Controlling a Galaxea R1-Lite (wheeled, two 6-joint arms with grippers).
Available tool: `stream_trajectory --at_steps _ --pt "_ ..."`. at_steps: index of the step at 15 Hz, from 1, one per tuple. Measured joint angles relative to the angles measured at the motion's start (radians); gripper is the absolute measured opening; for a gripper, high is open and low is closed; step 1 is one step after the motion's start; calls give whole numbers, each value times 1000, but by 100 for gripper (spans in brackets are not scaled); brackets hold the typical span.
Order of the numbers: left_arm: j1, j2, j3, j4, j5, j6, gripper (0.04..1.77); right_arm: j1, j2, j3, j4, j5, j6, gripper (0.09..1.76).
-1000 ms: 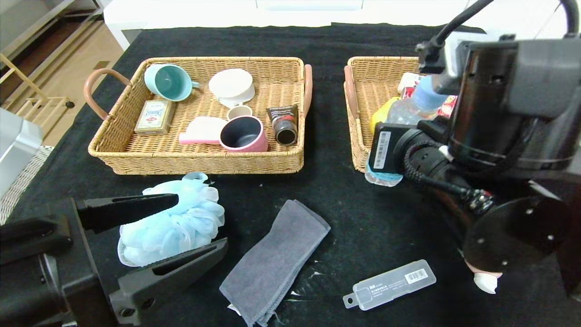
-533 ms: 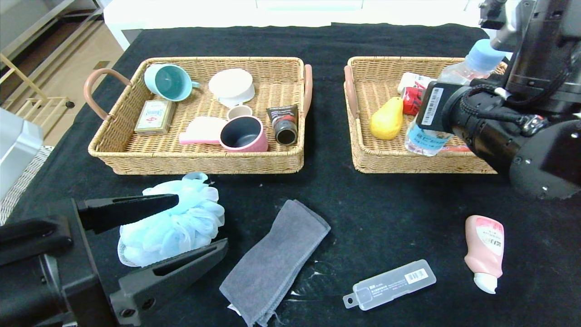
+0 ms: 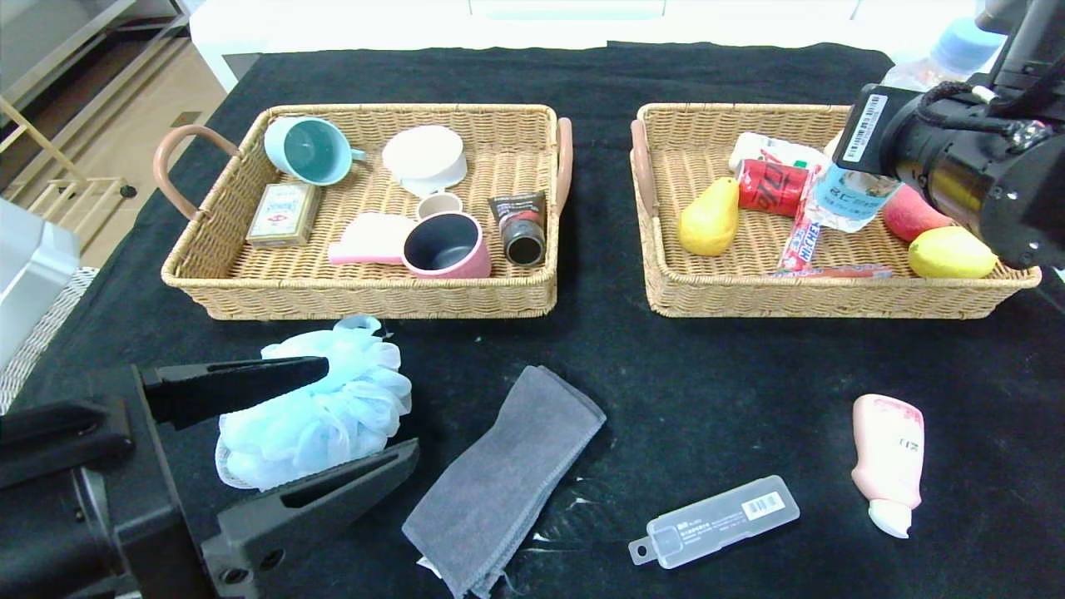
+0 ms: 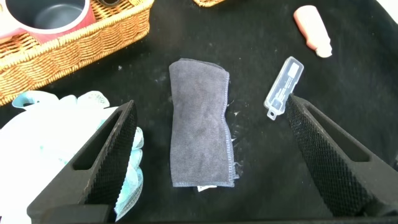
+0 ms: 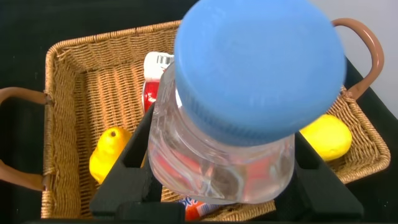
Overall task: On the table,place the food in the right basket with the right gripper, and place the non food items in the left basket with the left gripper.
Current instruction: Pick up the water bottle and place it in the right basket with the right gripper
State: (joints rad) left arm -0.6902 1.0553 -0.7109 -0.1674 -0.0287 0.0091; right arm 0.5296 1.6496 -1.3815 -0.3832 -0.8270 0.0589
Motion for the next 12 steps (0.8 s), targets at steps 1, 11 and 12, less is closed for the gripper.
stream_trajectory --at_steps 1,11,12 --pt "0 0 0 0 0 0 172 -5 9 -9 -1 1 1 100" --pt "0 7 4 0 -1 0 172 6 124 -28 -75 33 1 100" --pt "0 9 4 0 -1 0 172 6 132 -30 -76 34 1 100"
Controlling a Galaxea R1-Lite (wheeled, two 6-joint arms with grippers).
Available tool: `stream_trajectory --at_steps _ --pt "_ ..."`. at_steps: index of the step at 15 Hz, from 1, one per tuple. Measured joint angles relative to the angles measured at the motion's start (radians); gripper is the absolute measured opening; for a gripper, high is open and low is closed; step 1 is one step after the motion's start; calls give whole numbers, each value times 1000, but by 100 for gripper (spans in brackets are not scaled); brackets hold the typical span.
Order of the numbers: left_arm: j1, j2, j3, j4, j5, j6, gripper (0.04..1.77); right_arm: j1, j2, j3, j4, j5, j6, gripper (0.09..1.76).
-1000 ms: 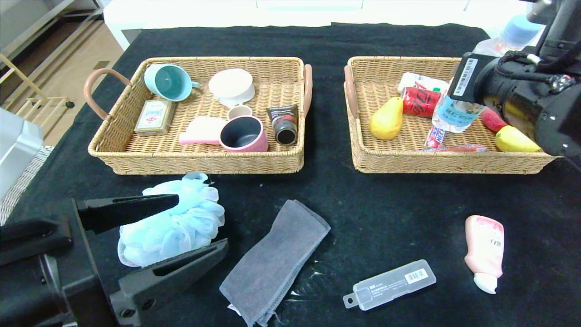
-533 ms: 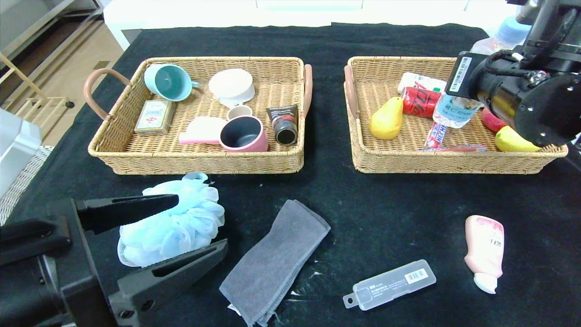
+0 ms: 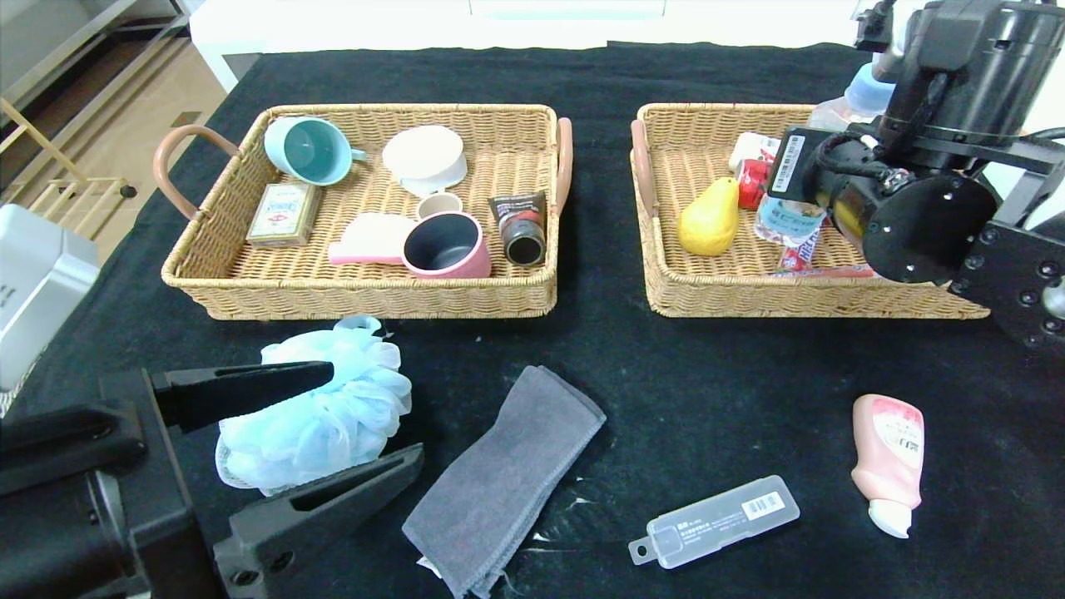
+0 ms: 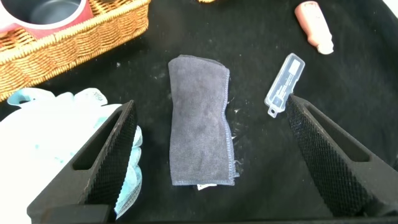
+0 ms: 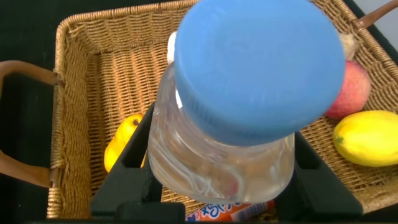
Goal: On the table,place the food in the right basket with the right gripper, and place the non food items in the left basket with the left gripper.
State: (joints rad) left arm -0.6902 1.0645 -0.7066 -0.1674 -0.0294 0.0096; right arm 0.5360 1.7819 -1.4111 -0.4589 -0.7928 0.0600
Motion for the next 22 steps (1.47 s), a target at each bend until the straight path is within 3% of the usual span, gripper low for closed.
stream_trajectory --at_steps 8,13,22 --pt "0 1 0 0 0 0 172 1 44 -38 -21 4 1 99" --pt "0 1 0 1 -1 0 172 -2 53 -41 -21 4 0 134" --pt "0 7 2 0 -1 0 172 10 36 -17 -6 2 0 159"
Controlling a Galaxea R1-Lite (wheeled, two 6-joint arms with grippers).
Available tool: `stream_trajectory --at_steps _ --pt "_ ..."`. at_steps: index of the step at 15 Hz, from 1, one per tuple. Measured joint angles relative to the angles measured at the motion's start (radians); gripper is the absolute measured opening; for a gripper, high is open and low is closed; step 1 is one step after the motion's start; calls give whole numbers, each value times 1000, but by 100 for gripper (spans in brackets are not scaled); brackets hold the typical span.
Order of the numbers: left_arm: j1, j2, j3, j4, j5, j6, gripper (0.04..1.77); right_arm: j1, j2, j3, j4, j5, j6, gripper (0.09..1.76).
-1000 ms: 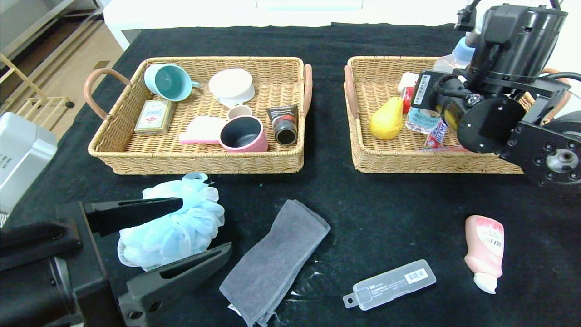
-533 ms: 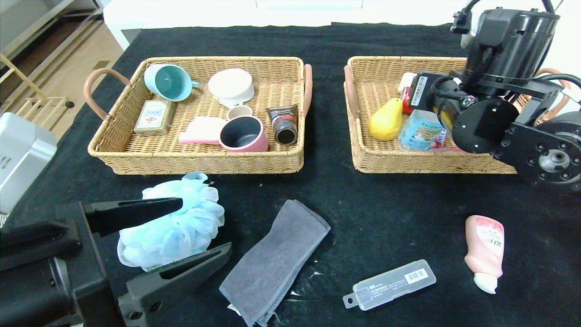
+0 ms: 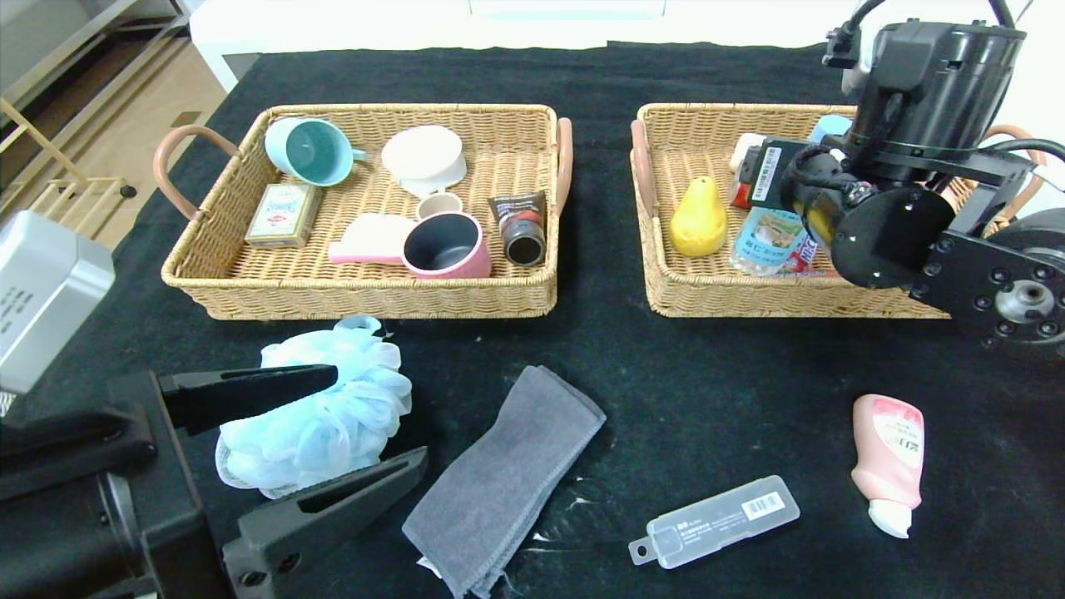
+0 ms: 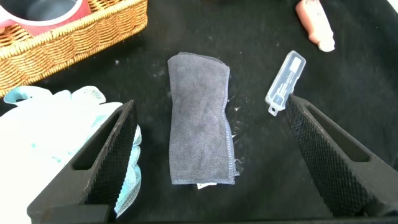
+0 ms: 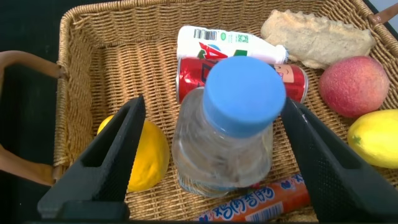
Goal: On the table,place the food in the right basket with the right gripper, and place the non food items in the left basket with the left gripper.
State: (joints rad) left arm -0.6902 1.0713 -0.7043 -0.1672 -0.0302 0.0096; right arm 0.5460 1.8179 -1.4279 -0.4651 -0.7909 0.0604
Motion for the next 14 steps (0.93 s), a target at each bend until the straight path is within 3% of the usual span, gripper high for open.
stream_trajectory --at_steps 5,9,14 --pt "0 2 0 0 0 0 172 44 -66 98 1 -1 1 165" --pt "0 1 0 0 0 0 172 75 -161 240 16 2 5 167" --pt "0 -1 -1 0 1 -1 172 115 -280 346 140 5 59 169"
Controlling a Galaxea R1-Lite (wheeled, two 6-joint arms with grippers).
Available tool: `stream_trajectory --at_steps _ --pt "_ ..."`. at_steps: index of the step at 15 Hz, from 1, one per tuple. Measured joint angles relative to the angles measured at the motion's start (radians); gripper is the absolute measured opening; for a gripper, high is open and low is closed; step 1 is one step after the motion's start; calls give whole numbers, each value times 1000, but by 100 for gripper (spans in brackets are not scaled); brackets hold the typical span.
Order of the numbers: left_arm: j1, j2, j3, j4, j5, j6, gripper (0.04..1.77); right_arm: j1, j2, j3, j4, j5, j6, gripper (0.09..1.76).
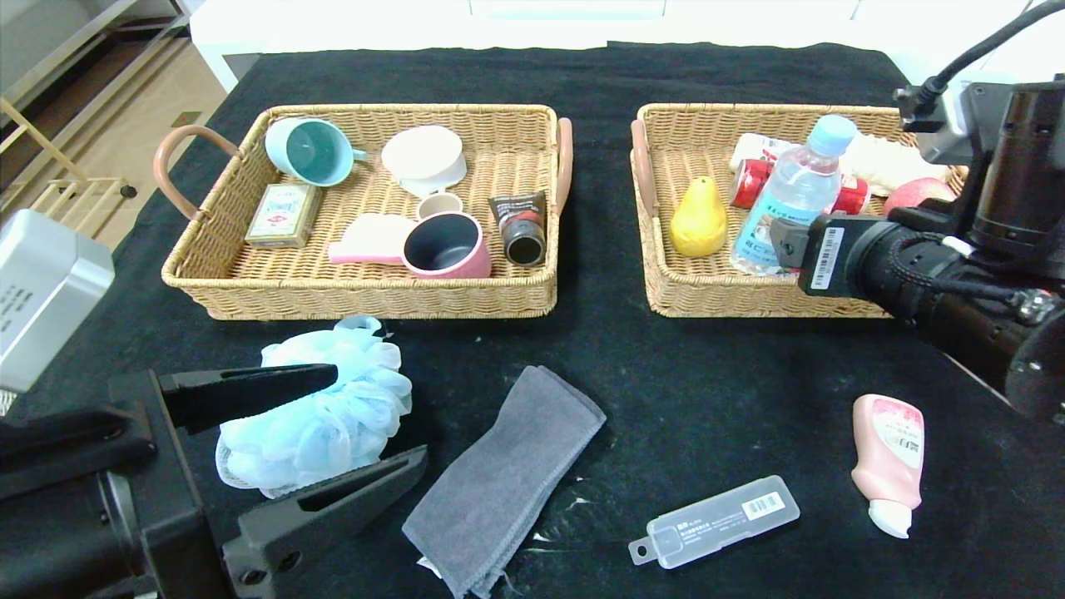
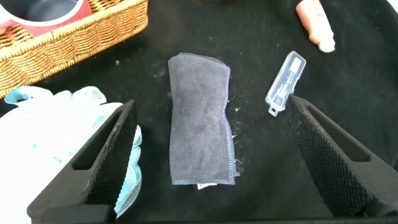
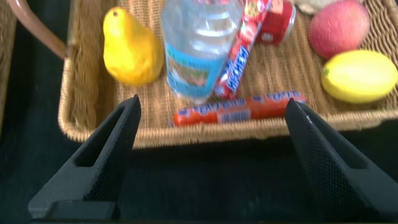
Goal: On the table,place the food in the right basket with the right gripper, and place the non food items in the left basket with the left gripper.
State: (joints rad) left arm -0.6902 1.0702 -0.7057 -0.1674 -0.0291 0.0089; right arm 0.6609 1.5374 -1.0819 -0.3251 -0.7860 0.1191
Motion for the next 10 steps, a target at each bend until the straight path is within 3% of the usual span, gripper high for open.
stream_trajectory --at_steps 6,10 --pt "0 -6 -3 0 0 0 172 19 -102 33 327 57 228 170" --pt "0 -8 -4 0 0 0 172 -18 -159 27 597 182 429 170"
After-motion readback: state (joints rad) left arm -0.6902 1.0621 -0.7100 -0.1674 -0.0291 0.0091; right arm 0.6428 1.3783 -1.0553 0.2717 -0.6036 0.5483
